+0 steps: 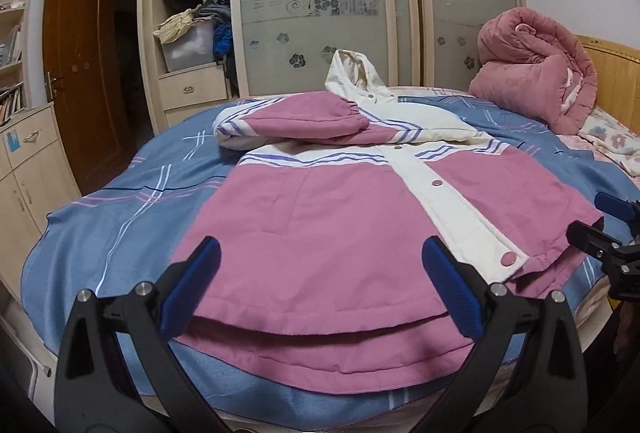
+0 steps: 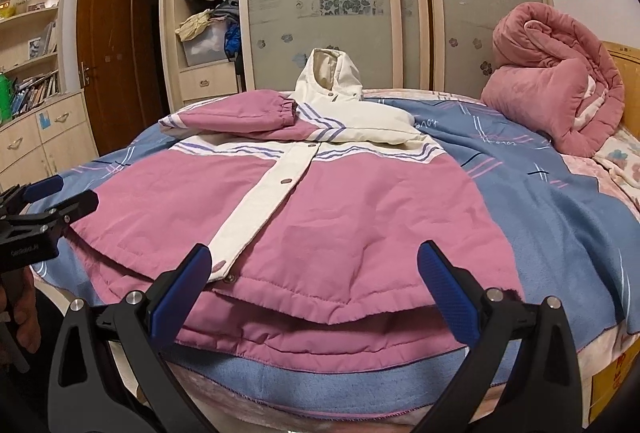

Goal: Fold large clothes

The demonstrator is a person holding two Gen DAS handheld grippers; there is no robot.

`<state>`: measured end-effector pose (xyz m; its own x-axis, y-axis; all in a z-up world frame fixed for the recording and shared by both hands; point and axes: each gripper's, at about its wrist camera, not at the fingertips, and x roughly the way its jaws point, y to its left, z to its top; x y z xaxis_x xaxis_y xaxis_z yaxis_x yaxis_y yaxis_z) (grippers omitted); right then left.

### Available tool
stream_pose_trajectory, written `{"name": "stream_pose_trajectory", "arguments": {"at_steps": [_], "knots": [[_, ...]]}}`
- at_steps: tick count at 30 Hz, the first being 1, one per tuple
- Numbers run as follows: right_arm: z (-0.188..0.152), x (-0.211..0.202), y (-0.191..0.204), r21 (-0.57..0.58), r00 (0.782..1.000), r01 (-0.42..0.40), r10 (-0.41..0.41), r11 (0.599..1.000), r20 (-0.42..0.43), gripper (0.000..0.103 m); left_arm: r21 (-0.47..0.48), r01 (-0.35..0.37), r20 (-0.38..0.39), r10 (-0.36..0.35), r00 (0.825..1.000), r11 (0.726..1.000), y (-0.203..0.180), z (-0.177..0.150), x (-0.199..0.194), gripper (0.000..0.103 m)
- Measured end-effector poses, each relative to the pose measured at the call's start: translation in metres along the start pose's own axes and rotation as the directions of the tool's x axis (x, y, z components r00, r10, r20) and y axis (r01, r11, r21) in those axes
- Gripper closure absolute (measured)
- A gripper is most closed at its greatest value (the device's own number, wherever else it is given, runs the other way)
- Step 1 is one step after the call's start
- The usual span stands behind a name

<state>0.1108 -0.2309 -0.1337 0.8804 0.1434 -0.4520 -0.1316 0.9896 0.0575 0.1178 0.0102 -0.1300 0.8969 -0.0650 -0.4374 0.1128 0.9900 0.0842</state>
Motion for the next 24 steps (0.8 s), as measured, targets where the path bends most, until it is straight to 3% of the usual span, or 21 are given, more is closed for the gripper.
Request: {"name": "stream_pose_trajectory", "arguments": {"at_steps": [24], "knots": [[-0.0013, 0.0081, 0.0029, 0.015, 1.0, -0.013, 0.013, 1.0, -0.018, 0.001, -0.011, 0.031, -0.01, -0.031, 0.999, 0.999, -0.0021, 0.0005, -0.0003, 0.002]]}}
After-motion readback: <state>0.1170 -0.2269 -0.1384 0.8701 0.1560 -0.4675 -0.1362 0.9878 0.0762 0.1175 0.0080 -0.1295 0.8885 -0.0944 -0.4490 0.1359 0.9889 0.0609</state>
